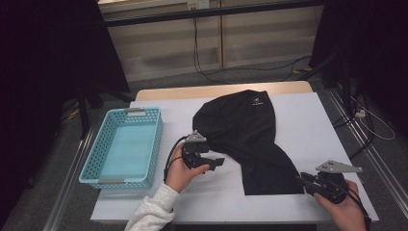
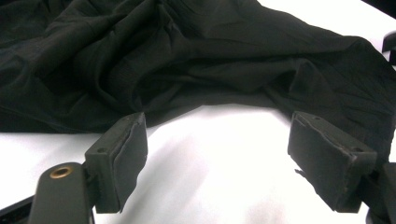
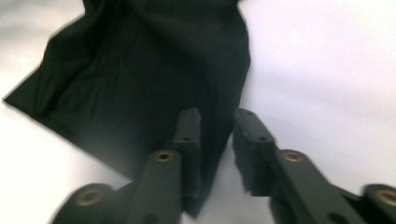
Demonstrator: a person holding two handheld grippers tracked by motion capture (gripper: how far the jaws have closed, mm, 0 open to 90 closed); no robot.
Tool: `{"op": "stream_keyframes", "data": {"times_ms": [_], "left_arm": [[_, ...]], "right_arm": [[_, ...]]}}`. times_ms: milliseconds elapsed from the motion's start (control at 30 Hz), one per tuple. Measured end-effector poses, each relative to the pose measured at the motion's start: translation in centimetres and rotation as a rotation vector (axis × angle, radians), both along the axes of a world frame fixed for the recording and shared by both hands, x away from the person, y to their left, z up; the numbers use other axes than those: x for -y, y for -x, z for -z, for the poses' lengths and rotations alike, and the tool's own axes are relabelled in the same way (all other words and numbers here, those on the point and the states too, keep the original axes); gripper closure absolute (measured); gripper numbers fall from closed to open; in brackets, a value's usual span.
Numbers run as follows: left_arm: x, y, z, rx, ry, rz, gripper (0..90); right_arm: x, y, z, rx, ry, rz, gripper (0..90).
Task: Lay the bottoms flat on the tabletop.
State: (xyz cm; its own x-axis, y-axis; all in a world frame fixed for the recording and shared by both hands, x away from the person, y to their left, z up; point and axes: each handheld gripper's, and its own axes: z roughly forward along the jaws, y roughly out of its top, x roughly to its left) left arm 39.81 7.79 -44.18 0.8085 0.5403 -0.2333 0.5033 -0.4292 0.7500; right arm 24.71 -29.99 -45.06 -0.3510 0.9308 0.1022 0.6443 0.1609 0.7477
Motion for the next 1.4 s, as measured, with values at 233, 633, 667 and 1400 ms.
{"op": "stream_keyframes", "data": {"times_ms": [233, 633, 667, 1400], "left_arm": [[0.2, 0.1, 0.1, 0.000, -0.004, 0.005, 20.2], [0.0, 0.0, 0.3, -0.010, -0.004, 0.003, 20.3], [0.0, 0.0, 0.3, -0.009, -0.006, 0.003, 20.3], [-0.3, 0.1, -0.3, 0.001, 0.011, -0.002, 20.3]], "right_arm": [[0.2, -1.6, 0.0, 0.033, -0.010, 0.065, 60.2], [-0.2, -4.0, 1.6, 0.023, 0.032, 0.090, 68.4], [-0.2, -4.0, 1.6, 0.022, 0.027, 0.082, 73.6], [0.3, -0.4, -0.5, -0.013, 0.076, -0.014, 90.0]]}}
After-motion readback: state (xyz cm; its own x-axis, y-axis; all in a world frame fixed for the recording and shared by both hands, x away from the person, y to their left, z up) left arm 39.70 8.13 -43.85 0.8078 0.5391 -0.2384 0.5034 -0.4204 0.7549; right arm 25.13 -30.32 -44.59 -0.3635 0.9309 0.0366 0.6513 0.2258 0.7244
